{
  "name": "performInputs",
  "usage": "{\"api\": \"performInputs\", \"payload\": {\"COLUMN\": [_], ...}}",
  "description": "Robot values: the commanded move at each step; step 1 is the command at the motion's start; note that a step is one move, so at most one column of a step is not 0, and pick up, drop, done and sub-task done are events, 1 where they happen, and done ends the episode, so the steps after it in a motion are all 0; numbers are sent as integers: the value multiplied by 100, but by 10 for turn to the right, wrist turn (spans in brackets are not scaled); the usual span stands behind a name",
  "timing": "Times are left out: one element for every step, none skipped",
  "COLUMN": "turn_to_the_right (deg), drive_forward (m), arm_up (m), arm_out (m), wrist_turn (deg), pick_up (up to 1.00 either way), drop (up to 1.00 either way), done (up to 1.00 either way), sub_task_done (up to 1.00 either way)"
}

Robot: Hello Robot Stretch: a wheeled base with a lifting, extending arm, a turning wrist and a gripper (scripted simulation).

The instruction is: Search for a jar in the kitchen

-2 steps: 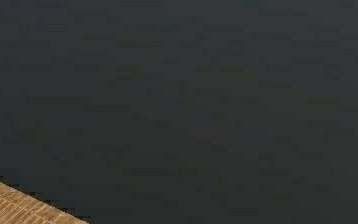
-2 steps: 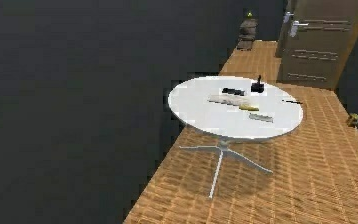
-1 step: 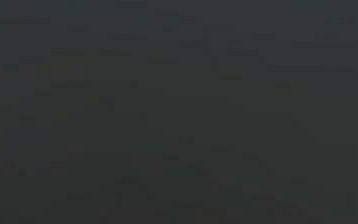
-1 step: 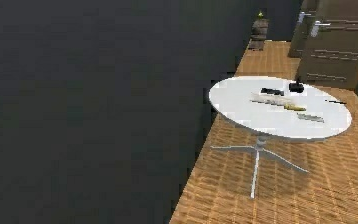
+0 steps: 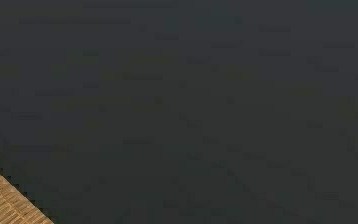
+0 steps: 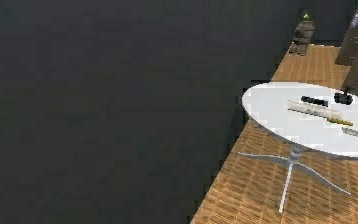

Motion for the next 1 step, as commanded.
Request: {"api": "performInputs", "payload": {"turn_to_the_right": [0], "drive_forward": [10], "arm_up": [0], "arm_out": [0], "wrist_turn": [0], "pick_up": [0], "drop": [0], "done": [0], "sub_task_done": [0]}}
